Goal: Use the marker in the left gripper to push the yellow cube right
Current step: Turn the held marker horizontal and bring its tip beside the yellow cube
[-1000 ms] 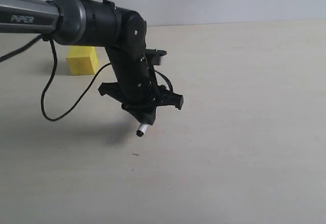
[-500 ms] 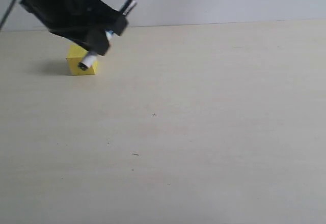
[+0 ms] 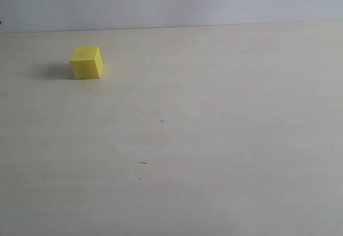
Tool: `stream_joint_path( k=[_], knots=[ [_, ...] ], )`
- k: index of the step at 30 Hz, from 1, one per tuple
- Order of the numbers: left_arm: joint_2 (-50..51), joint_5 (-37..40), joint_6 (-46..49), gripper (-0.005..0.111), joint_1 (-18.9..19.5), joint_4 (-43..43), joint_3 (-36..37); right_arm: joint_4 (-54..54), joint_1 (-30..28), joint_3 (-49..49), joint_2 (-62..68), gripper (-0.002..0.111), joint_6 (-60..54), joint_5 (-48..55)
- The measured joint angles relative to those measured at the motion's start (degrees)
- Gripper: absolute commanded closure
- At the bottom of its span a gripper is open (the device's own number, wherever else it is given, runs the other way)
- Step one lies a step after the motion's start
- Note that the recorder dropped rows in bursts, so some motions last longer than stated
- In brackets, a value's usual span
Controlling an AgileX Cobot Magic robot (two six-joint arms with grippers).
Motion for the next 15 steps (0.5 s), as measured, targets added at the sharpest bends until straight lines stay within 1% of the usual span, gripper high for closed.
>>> stream_joint_path(
  k=[3, 6, 10, 11, 12, 15],
  knots=[
    [4.1, -2.8, 5.22, 0.107, 4.31, 0.63, 0.0, 0.0, 0.0, 0.0, 0.0, 0.108, 0.0, 0.0],
    [9.06, -6.47, 11.68, 0.107, 6.65, 3.09, 0.0, 0.0, 0.0, 0.0, 0.0, 0.108, 0.0, 0.0],
    [15.87, -11.44, 26.15, 0.107, 7.23, 8.81, -0.11, 0.0, 0.0, 0.0, 0.0, 0.108, 0.0, 0.0],
    [18.2, -13.82, 28.89, 0.107, 7.27, 9.74, -0.47, 0.0, 0.0, 0.0, 0.0, 0.108, 0.0, 0.0],
    [21.91, -17.22, 32.19, 0.107, 7.78, 10.1, -2.12, 0.0, 0.0, 0.0, 0.0, 0.108, 0.0, 0.0],
    [27.92, -19.96, 37.29, 0.107, 8.56, 10.73, -6.87, 0.0, 0.0, 0.0, 0.0, 0.108, 0.0, 0.0]
  ],
)
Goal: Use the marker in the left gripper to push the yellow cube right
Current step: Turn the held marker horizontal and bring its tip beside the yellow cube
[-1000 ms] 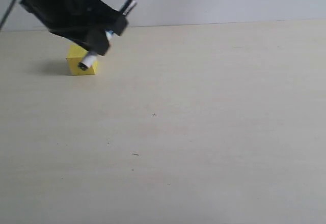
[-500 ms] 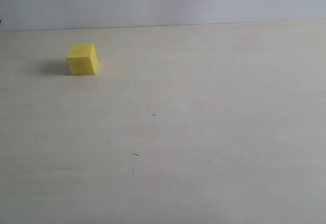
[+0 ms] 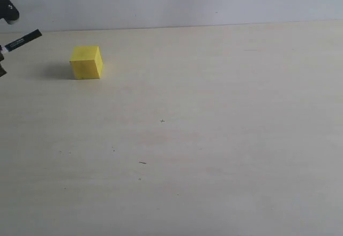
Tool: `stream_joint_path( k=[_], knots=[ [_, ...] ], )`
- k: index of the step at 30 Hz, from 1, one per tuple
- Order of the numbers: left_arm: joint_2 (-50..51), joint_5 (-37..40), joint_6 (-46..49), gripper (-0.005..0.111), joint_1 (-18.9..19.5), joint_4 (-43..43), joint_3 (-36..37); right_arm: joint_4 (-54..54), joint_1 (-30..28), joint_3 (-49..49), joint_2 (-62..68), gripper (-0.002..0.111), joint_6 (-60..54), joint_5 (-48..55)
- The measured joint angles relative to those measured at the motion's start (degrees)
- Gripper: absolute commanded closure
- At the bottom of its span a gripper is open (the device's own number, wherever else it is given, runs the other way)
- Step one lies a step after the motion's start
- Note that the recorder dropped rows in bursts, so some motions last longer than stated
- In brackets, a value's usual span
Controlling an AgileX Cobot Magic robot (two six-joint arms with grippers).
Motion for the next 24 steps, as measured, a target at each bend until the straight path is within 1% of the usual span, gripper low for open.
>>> stream_joint_path(
  k=[1, 2, 4, 6, 8, 10, 11, 14, 16, 24],
  knots=[
    [2.51, -0.14, 3.44, 0.107, 0.26, 0.12, -2.23, 0.0, 0.0, 0.0, 0.0, 0.108, 0.0, 0.0],
    [6.16, 0.45, 9.91, 0.107, 0.39, 0.38, -5.37, 0.0, 0.0, 0.0, 0.0, 0.108, 0.0, 0.0],
    [9.48, 0.84, 16.55, 0.107, 0.5, 0.51, -8.15, 0.0, 0.0, 0.0, 0.0, 0.108, 0.0, 0.0],
    [12.63, 0.38, 20.82, 0.107, 0.61, 0.63, -10.1, 0.0, 0.0, 0.0, 0.0, 0.108, 0.0, 0.0],
    [16.49, -3.45, 25.35, 0.107, 1.79, 0.63, -11.49, 0.0, 0.0, 0.0, 0.0, 0.108, 0.0, 0.0],
    [18.19, -5.43, 29.6, 0.107, 2.87, 0.63, -11.62, 0.0, 0.0, 0.0, 0.0, 0.108, 0.0, 0.0],
    [18.52, -6.37, 30.29, 0.107, 3.21, 0.63, -11.62, 0.0, 0.0, 0.0, 0.0, 0.108, 0.0, 0.0],
    [18.93, -13.08, 31.23, 0.107, 4.33, 0.18, -11.72, 0.0, 0.0, 0.0, 0.0, 0.108, 0.0, 0.0],
    [18.93, -14.85, 31.44, 0.107, 4.33, 0.18, -11.85, 0.0, 0.0, 0.0, 0.0, 0.108, 0.0, 0.0],
    [21.09, -17.58, 31.53, 0.107, 4.09, 0.18, -11.85, 0.0, 0.0, 0.0, 0.0, 0.108, 0.0, 0.0]
  ],
)
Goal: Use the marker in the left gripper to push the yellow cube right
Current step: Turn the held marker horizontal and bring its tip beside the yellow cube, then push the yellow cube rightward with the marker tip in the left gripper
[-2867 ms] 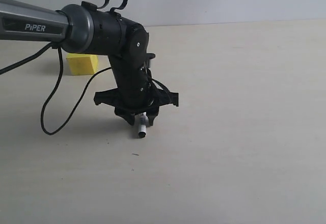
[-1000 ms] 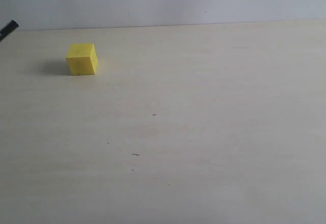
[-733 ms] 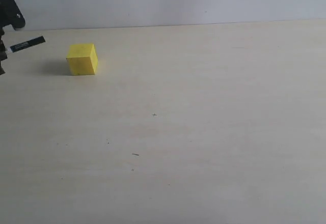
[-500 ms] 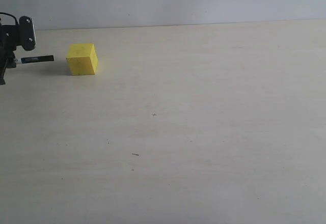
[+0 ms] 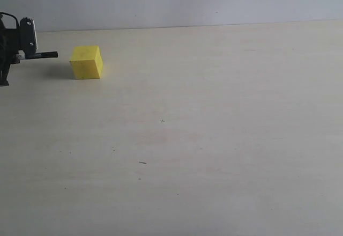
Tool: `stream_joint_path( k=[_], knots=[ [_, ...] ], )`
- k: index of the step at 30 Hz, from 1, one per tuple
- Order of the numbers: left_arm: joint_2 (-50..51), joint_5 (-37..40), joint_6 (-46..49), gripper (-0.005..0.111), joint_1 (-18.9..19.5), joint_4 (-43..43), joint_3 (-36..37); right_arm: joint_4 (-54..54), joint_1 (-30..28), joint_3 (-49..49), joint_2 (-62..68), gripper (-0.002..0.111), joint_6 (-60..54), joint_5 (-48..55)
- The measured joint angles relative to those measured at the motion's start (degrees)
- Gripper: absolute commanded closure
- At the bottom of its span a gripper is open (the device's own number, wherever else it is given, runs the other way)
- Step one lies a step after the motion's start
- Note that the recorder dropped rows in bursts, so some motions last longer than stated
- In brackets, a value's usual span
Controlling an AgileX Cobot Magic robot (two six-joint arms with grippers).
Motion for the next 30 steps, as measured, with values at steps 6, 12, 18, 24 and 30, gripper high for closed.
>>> stream_joint_path(
  k=[6, 12, 18, 24, 30],
  knots=[
    [1.16, -0.8, 0.14, 0.107, -2.86, 0.0, 0.0, 0.0, 0.0, 0.0, 0.0, 0.108, 0.0, 0.0],
    [1.16, 0.45, 0.14, 0.107, -9.74, 0.0, 0.0, 0.0, 0.0, 0.0, 0.0, 0.108, 0.0, 0.0],
    [0.83, 0.9, -0.72, 0.107, -11.91, -0.24, 0.0, 0.0, 0.0, 0.0, 0.0, 0.108, 0.0, 0.0],
    [-1.43, 5.89, -1.88, 0.107, -9.74, -0.24, 0.0, 0.0, 0.0, 0.0, 0.0, 0.108, 0.0, 0.0],
    [-1.66, 13.12, -1.88, 0.107, -9.71, -0.24, 0.0, 0.0, 0.0, 0.0, 0.0, 0.108, 0.0, 0.0]
  ],
)
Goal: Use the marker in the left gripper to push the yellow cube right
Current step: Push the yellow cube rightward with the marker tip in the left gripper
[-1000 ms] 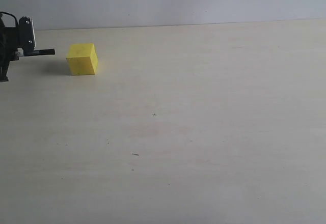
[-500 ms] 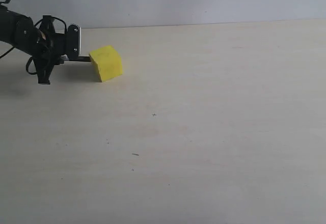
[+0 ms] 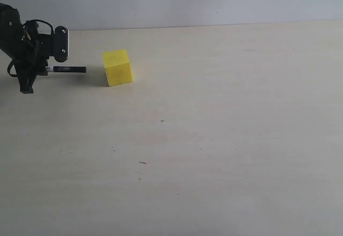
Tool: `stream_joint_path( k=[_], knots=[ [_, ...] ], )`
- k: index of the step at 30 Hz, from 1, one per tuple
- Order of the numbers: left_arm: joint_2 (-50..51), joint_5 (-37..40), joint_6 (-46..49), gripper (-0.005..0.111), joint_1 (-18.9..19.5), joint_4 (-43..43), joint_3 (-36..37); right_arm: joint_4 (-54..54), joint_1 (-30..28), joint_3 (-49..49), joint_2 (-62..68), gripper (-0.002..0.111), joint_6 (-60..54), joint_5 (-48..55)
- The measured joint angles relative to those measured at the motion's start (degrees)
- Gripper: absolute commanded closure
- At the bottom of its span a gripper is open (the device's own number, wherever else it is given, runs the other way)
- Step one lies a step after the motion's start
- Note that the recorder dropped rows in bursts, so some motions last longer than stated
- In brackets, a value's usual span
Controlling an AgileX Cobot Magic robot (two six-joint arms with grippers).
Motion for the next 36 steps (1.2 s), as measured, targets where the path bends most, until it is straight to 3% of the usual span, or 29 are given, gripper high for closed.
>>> stream_joint_path(
  k=[5, 12, 22, 26, 30, 33, 36],
  knots=[
    [0.0, 0.87, 0.0, 0.107, -3.78, 0.0, 0.0, 0.0, 0.0, 0.0, 0.0, 0.108, 0.0, 0.0],
    [0.0, -5.5, -2.74, 0.107, -10.8, -0.18, 0.0, 0.0, 0.0, 0.0, 0.0, 0.108, 0.0, 0.0],
    [0.0, -1.4, -7.77, 0.107, -6.1, -0.33, 0.0, 0.0, 0.0, 0.0, 0.0, 0.108, 0.0, 0.0],
    [0.0, -1.89, -7.86, 0.107, -6.28, -0.33, 0.0, 0.0, 0.0, 0.0, 0.0, 0.108, 0.0, 0.0],
    [0.0, -4.63, -7.86, 0.107, -8.87, -0.23, 0.0, 0.0, 0.0, 0.0, 0.0, 0.108, 0.0, 0.0],
    [0.0, -7.16, -7.61, 0.107, -14.45, -0.23, 0.0, 0.0, 0.0, 0.0, 0.0, 0.108, 0.0, 0.0],
    [0.0, -7.16, -7.5, 0.107, -17.34, -0.23, 0.0, 0.0, 0.0, 0.0, 0.0, 0.108, 0.0, 0.0]
  ],
)
